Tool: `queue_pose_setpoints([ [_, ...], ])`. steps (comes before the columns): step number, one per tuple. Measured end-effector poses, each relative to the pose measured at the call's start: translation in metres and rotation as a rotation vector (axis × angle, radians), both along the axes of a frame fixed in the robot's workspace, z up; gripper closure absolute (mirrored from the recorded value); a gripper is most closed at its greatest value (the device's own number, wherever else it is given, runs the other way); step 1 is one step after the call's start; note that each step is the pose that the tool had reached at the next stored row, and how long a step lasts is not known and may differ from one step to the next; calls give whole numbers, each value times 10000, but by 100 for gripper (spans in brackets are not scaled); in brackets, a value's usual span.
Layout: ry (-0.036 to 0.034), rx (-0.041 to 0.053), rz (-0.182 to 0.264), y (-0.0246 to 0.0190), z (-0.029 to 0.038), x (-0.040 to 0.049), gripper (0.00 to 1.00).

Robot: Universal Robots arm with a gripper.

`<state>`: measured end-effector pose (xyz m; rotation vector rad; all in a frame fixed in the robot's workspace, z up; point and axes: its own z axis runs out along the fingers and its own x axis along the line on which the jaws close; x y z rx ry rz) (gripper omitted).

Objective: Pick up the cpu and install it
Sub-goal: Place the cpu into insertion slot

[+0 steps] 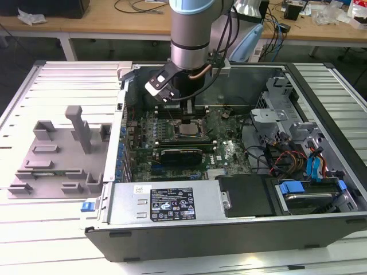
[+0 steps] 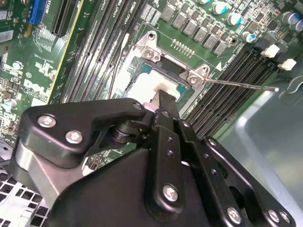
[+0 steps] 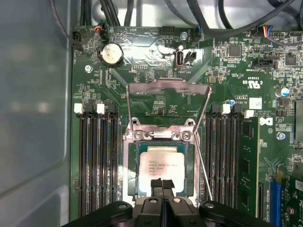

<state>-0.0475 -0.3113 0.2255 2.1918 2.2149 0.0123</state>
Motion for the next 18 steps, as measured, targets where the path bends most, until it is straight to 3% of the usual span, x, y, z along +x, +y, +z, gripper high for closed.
queue_pose_setpoints([
  [6, 148, -2, 0, -31, -26, 105, 89],
  [14, 149, -2, 1, -31, 2, 117, 89],
  [18, 149, 1, -1, -30, -66, 117, 89],
])
